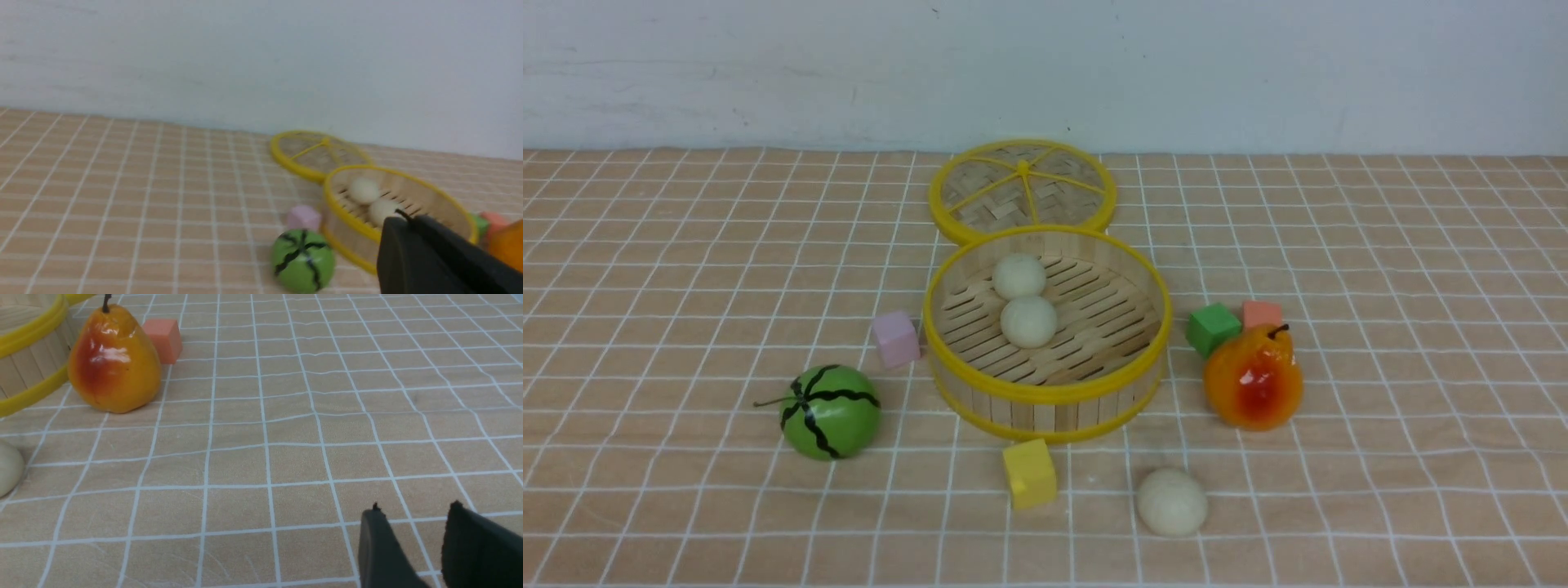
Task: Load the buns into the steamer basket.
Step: Use the right arm to grab a steamed stuffed bun
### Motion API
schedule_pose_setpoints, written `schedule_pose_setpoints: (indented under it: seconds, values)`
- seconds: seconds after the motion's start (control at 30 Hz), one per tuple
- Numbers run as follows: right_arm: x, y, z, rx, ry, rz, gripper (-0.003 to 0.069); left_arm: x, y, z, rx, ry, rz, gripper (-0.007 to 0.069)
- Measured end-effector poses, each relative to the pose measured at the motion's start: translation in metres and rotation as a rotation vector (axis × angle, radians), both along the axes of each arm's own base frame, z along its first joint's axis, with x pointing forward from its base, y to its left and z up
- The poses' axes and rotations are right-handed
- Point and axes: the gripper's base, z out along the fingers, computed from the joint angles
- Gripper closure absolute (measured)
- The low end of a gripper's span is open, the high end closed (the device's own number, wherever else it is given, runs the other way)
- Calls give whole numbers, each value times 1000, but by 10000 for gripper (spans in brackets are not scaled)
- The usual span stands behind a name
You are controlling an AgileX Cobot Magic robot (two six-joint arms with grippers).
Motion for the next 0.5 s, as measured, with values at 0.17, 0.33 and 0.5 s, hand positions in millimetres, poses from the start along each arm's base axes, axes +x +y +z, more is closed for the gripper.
schedule_pose_setpoints:
  seconds: [0.17, 0.33, 0.5]
  values:
    - [0, 0, 0, 0, 0, 0, 419, 17, 4, -61, 24, 182, 132, 628]
    - [0, 0, 0, 0, 0, 0, 419, 21, 6, -104, 50, 307, 155, 624]
    - [0, 0, 0, 0, 0, 0, 419, 23, 6, -100, 58, 248, 149, 620]
